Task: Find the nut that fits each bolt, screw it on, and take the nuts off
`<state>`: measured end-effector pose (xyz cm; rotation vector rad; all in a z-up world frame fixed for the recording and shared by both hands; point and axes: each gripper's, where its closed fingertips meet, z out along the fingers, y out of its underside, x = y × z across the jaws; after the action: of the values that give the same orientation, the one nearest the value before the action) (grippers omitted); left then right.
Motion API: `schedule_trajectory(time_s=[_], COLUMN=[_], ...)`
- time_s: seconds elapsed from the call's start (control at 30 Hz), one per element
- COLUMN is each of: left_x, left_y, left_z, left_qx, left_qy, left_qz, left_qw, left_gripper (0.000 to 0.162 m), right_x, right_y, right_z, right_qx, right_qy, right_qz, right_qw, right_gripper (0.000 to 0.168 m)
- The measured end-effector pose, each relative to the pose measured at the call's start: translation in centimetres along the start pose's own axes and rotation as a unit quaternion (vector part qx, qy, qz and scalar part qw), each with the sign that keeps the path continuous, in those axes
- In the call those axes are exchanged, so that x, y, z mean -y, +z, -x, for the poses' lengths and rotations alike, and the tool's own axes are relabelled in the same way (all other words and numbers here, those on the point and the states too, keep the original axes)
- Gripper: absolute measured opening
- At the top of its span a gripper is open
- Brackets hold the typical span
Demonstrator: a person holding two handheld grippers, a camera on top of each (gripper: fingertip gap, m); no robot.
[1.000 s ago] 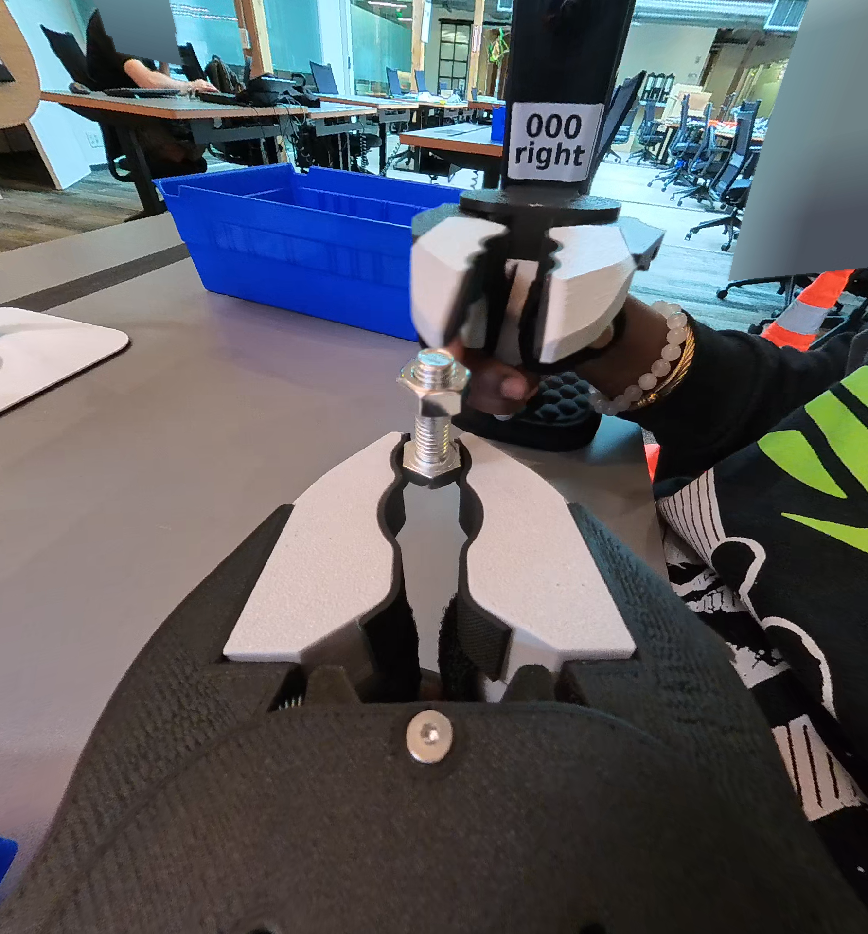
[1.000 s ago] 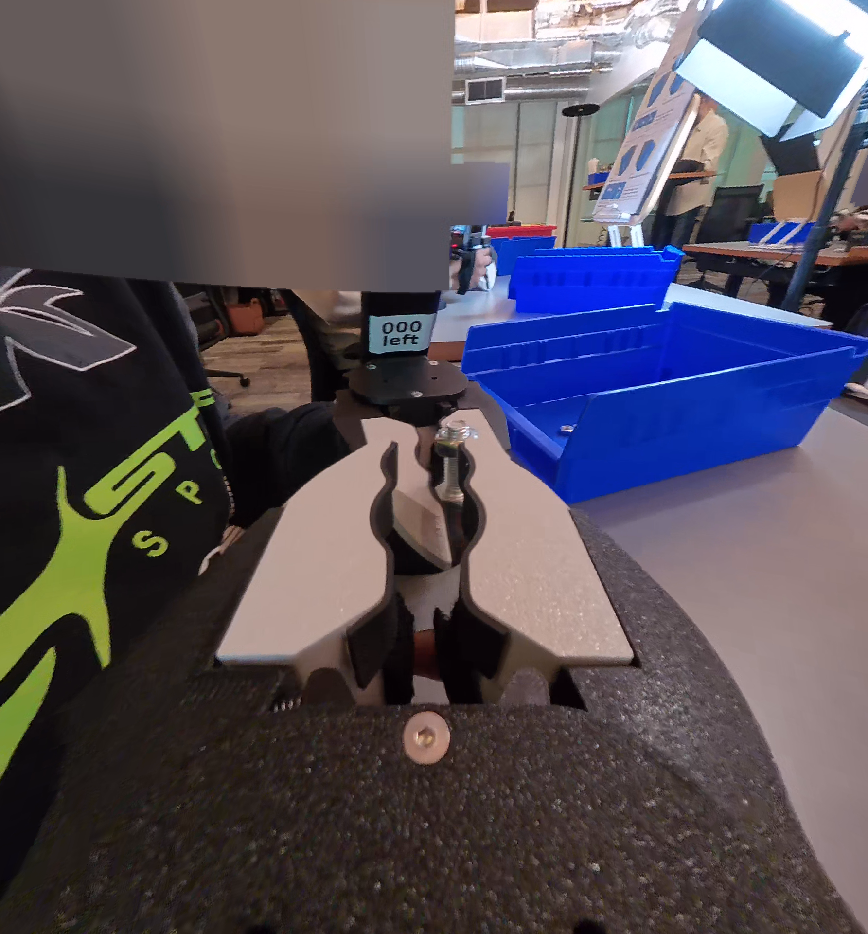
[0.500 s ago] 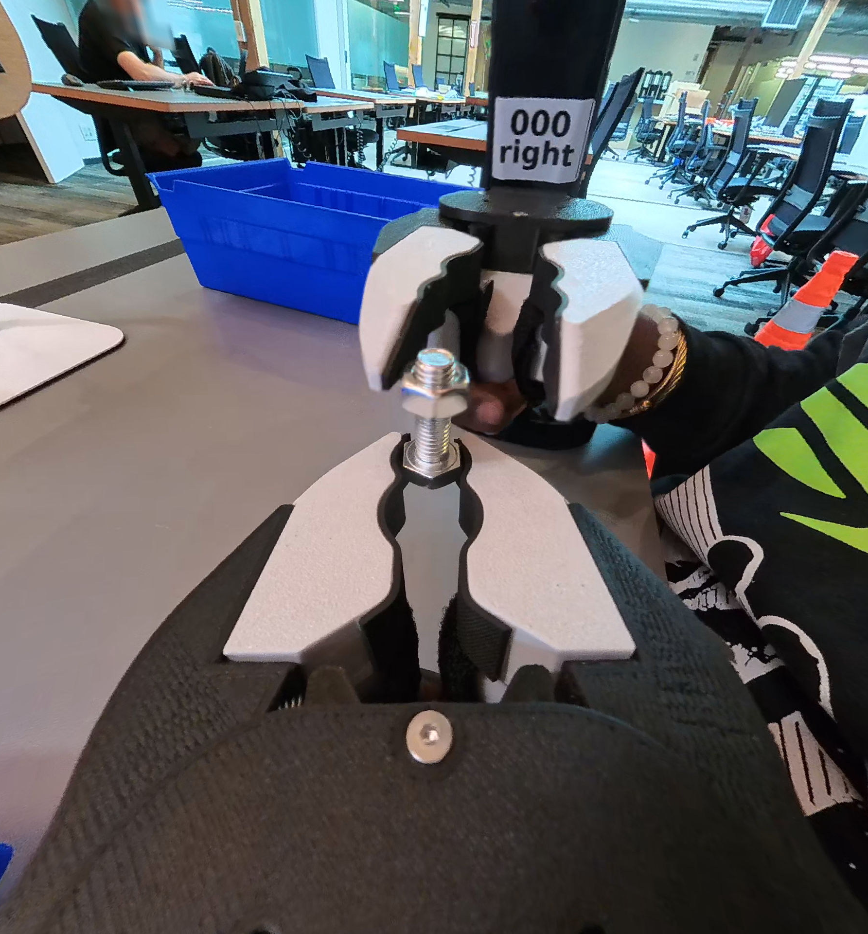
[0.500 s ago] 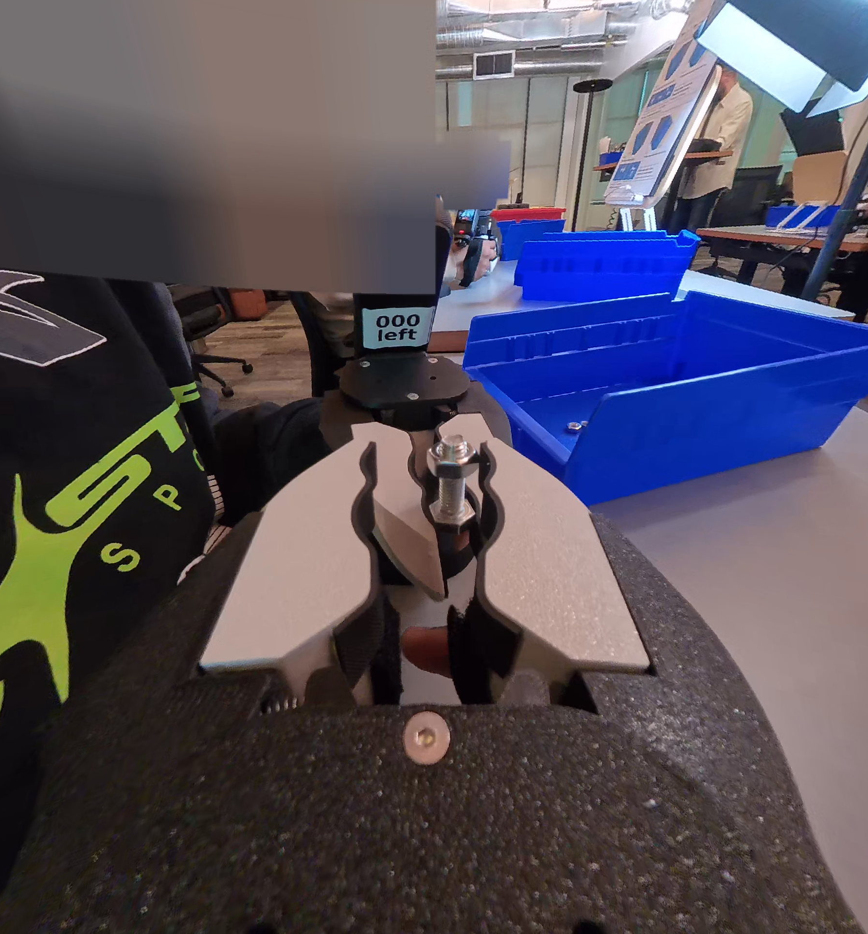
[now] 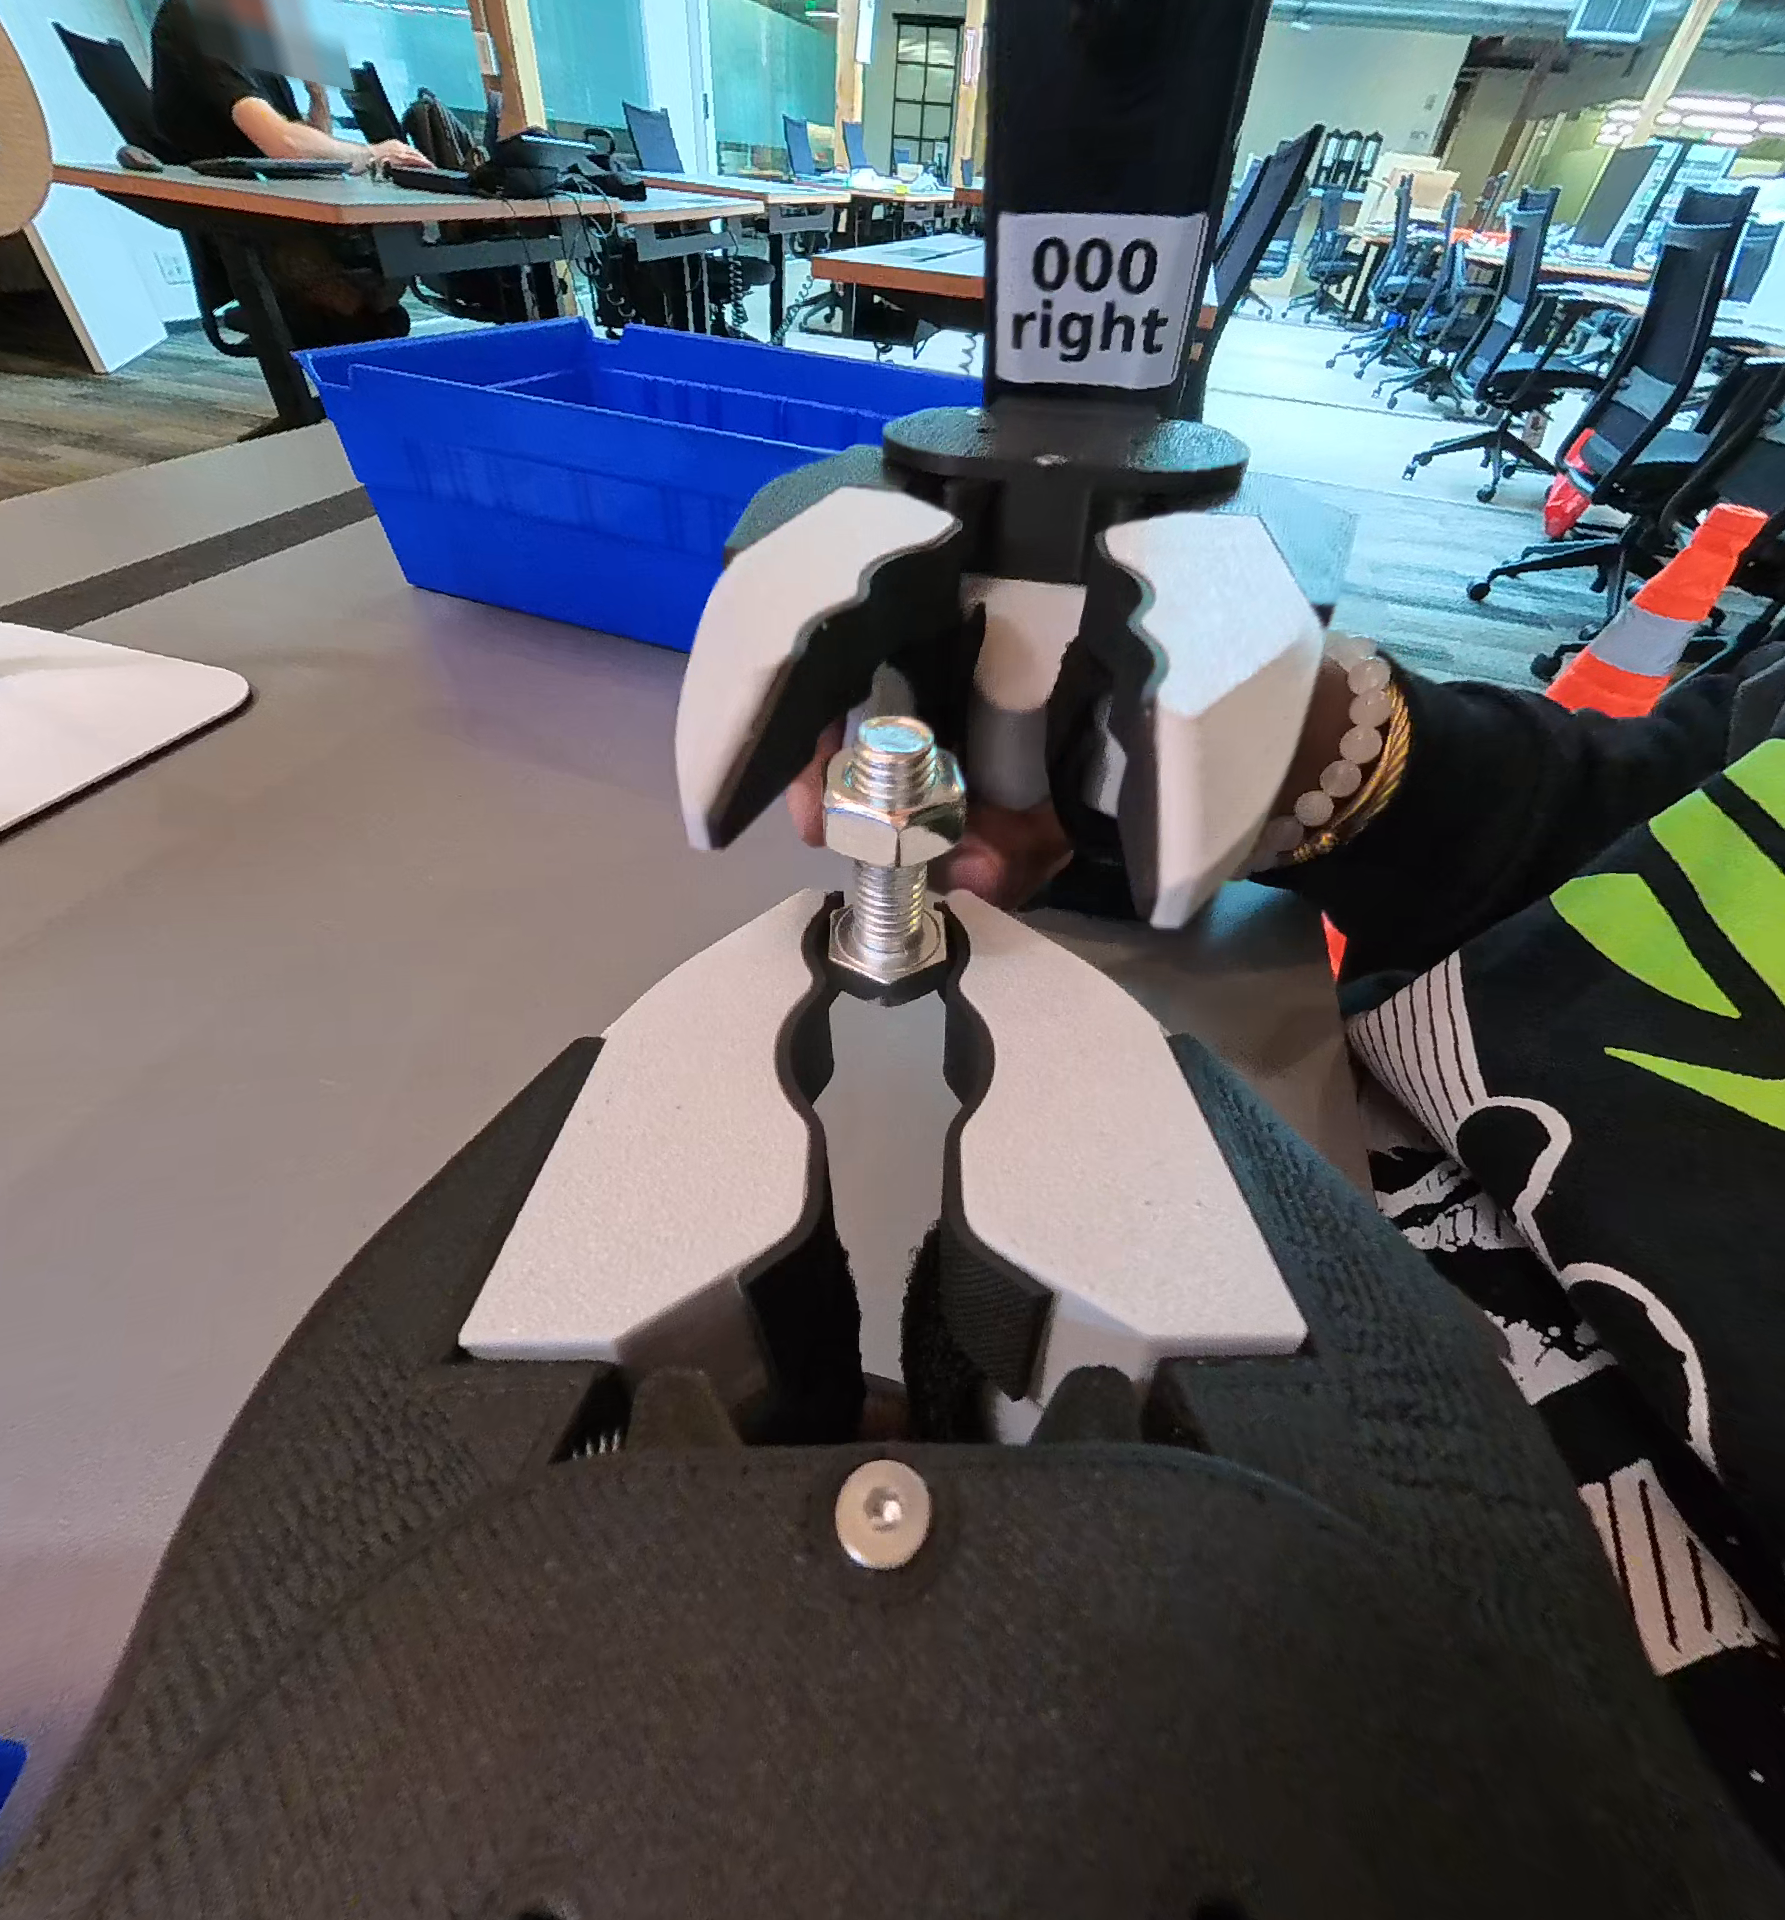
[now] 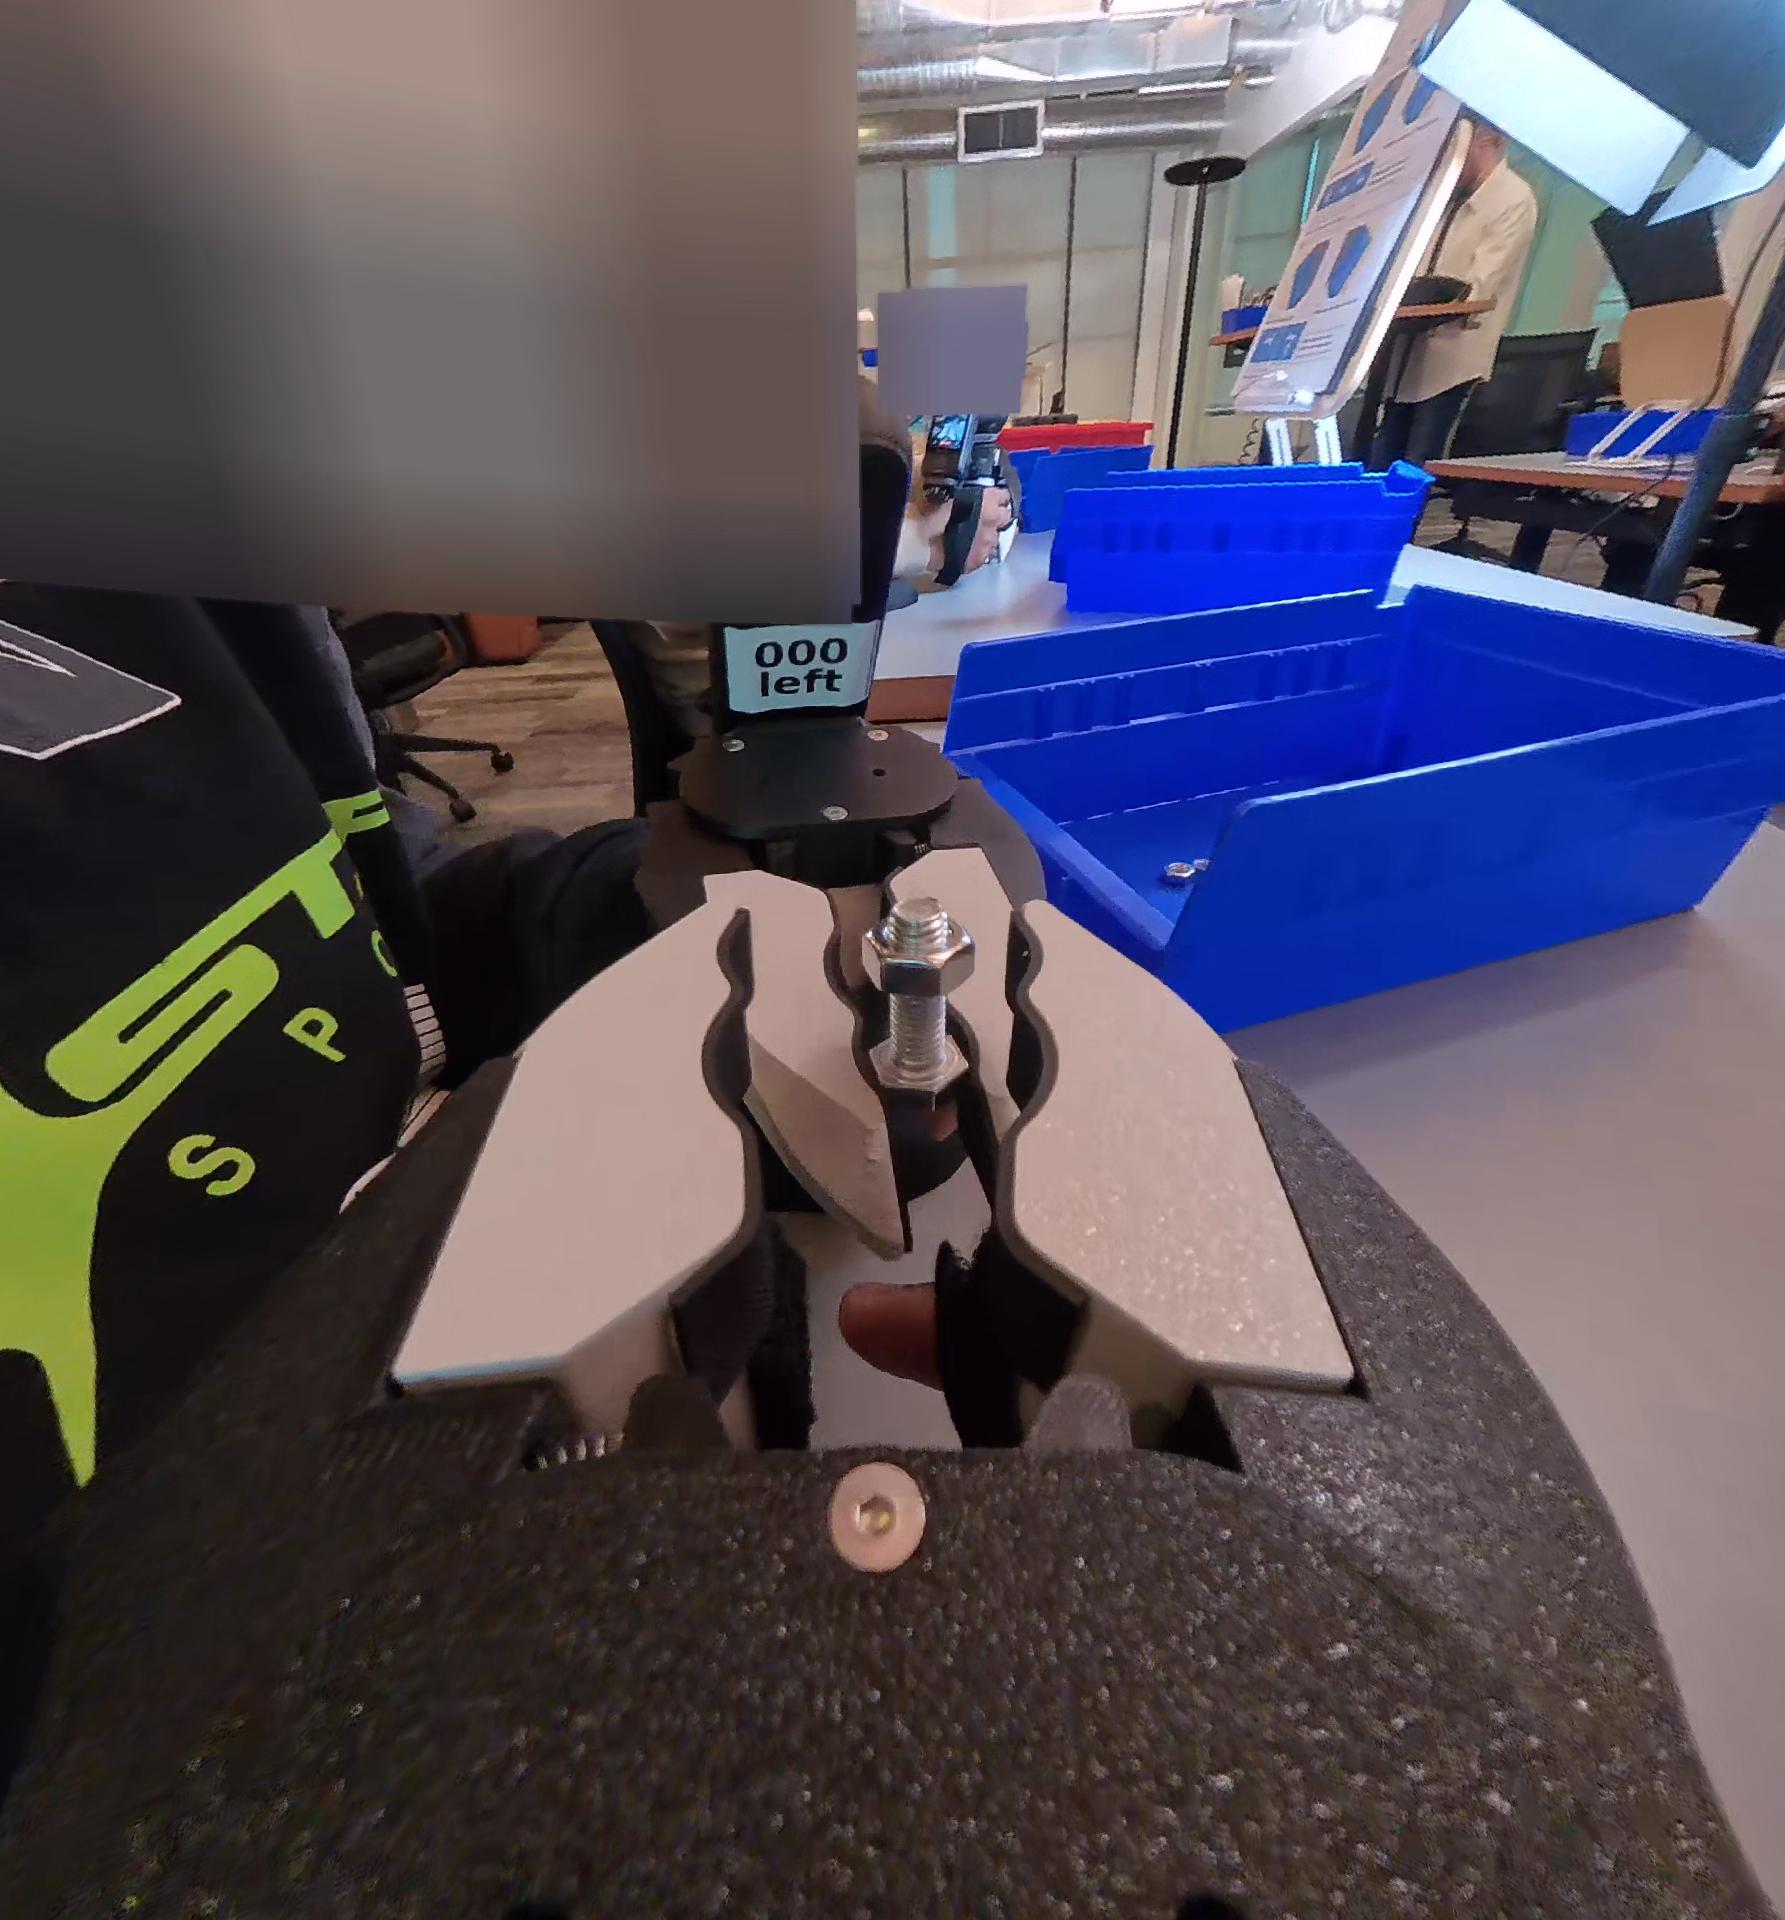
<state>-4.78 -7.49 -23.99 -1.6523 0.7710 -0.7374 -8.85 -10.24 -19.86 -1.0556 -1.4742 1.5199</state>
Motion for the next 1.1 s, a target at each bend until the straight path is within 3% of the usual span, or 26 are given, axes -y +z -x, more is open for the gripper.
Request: schedule_trajectory(time_s=[0.2,0.37,0.7,1.0,1.1], left_x=[0.1,0.1,0.0,0.1,0.1], left_y=[0.0,-0.1,0.0,0.0,0.0], left_z=[0.0,0.1,0.0,0.1,0.1], left_qx=[0.001,0.002,0.000,0.002,0.003], left_qy=[-0.002,-0.003,0.000,-0.002,-0.002], left_qz=[-0.002,-0.002,0.002,0.000,0.001], left_qw=[1.000,1.000,1.000,1.000,1.000], left_gripper=[0.017,0.017,0.017,0.017,0.017], right_x=[0.1,0.6,0.1,0.3,0.4], right_y=[-0.8,-2.6,-0.4,-1.5,-2.2], right_z=[0.1,0.5,-0.1,0.1,0.7], right_qx=[-0.002,0.003,-0.005,-0.009,0.005], right_qy=[-0.001,0.008,0.000,-0.001,0.000], right_qz=[-0.002,-0.022,-0.006,-0.009,-0.009], right_qw=[1.000,1.000,1.000,1.000,1.000], right_gripper=[0.038,0.020,0.044,0.035,0.022])
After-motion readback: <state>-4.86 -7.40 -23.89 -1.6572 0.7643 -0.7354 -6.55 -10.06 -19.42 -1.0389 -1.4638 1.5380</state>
